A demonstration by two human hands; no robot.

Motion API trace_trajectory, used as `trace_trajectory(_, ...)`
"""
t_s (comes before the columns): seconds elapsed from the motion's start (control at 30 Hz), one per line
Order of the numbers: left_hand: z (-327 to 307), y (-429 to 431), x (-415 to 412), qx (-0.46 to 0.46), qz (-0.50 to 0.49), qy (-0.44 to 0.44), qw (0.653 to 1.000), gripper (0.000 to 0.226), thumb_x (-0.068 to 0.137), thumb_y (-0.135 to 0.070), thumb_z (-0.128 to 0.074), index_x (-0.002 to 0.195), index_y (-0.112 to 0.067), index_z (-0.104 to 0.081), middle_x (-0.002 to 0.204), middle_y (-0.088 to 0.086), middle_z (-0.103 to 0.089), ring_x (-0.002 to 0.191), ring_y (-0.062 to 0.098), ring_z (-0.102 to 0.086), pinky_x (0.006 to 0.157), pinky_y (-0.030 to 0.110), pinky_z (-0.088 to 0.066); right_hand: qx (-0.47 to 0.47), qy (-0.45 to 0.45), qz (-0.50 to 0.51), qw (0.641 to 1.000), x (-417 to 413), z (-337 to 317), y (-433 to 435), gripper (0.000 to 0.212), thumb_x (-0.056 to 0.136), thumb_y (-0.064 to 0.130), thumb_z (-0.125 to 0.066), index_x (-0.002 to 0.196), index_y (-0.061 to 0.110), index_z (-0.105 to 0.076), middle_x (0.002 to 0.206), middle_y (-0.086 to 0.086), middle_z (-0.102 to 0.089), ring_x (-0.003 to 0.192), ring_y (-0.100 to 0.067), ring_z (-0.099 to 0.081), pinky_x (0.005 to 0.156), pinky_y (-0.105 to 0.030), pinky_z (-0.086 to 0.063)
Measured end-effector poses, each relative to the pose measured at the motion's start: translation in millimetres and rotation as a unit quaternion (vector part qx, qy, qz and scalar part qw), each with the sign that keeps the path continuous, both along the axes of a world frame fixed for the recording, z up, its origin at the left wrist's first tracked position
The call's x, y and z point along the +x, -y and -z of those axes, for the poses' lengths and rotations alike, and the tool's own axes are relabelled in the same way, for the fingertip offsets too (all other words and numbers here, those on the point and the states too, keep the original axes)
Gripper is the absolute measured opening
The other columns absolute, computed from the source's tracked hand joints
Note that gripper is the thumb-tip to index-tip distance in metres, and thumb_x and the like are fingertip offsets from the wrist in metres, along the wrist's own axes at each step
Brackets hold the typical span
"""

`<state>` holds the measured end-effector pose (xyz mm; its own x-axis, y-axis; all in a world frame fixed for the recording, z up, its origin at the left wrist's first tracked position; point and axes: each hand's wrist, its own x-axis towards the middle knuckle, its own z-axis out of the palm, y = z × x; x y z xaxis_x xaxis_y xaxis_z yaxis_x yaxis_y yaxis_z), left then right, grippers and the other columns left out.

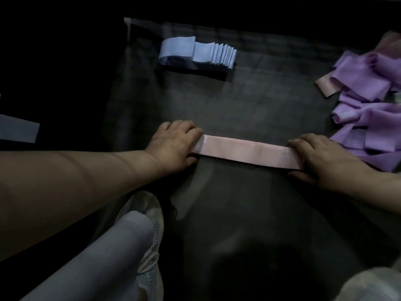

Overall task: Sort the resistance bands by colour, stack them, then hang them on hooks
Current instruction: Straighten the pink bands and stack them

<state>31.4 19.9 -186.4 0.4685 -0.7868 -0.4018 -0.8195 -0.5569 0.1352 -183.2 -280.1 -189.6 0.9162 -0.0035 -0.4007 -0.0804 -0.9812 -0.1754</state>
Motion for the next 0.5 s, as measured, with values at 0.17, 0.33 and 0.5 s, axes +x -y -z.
trace_trajectory(0.17,2,1,6,-0.011,0.006,-0.008,1.000,0.055,0.086,-0.046,-0.061,0.137,-0.027,-0.048,0.133,0.002,-0.048,0.123,0.024,-0.045,0.097,0.037,-0.031,-0.011,-0.011,0.004,1.000,2,-2,1,0.069,0.069,0.038,-0.082,0.124,0.007,-0.055,0.112,-0.016,-0.054,0.093,-0.037,-0.057,0.079,-0.048,-0.054)
trace_trajectory(0.33,4,1,10,-0.002,0.030,0.000,1.000,0.063,0.083,-0.044,-0.068,0.139,-0.022,-0.048,0.133,0.005,-0.047,0.121,0.027,-0.046,0.098,0.038,-0.034,-0.024,-0.001,-0.021,0.999,4,1,-2,0.083,0.068,0.044,-0.083,0.133,0.004,-0.052,0.119,-0.020,-0.055,0.099,-0.039,-0.058,0.080,-0.048,-0.056)
trace_trajectory(0.5,4,3,11,-0.011,0.054,0.024,0.998,0.056,0.079,-0.044,-0.069,0.128,-0.020,-0.058,0.119,0.007,-0.054,0.106,0.029,-0.053,0.088,0.039,-0.039,-0.026,-0.018,-0.018,0.999,13,4,-1,0.060,0.073,0.039,-0.072,0.122,0.009,-0.057,0.111,-0.015,-0.055,0.091,-0.035,-0.056,0.076,-0.046,-0.054)
